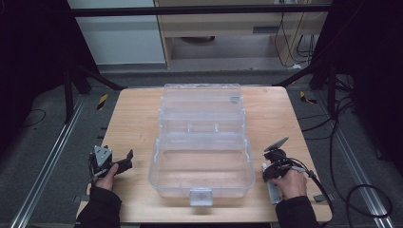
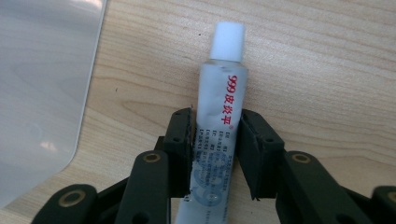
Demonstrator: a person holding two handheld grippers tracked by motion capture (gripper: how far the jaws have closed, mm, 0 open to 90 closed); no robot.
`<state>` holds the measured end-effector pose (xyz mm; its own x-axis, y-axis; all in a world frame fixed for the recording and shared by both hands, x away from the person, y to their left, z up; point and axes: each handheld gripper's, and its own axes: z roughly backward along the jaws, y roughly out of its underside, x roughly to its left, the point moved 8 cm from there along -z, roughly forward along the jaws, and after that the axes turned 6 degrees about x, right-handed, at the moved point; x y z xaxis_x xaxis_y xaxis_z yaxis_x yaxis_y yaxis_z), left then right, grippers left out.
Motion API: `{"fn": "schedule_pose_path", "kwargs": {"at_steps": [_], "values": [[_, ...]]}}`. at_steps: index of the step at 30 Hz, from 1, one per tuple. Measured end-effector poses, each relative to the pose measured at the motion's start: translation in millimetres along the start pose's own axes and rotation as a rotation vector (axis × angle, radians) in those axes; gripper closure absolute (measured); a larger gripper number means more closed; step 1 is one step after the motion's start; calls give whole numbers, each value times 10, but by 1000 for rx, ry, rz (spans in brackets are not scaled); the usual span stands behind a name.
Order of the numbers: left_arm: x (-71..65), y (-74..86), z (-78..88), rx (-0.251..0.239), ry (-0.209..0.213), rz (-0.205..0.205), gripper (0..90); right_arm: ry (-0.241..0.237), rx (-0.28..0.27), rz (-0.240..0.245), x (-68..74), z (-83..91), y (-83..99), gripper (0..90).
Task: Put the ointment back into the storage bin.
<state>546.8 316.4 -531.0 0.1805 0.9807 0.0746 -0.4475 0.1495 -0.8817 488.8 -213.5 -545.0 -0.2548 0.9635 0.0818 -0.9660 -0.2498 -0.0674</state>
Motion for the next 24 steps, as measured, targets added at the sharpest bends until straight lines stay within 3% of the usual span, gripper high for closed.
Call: {"fn": "schedule_pose_path", "kwargs": {"at_steps": [12, 17, 21, 24], "values": [[0, 0, -1, 1, 0, 0, 18, 13, 33, 33, -23, 14, 19, 697], [-3, 0, -2, 1, -1, -2, 18, -7, -3, 48, -51, 91, 10, 698], [0, 1, -1, 2, -1, -1, 18, -25, -63, 56, -70, 215, -8, 698], [-1, 1, -3, 4, -3, -2, 18, -44, -144, 71, -75, 373, -37, 698]]}}
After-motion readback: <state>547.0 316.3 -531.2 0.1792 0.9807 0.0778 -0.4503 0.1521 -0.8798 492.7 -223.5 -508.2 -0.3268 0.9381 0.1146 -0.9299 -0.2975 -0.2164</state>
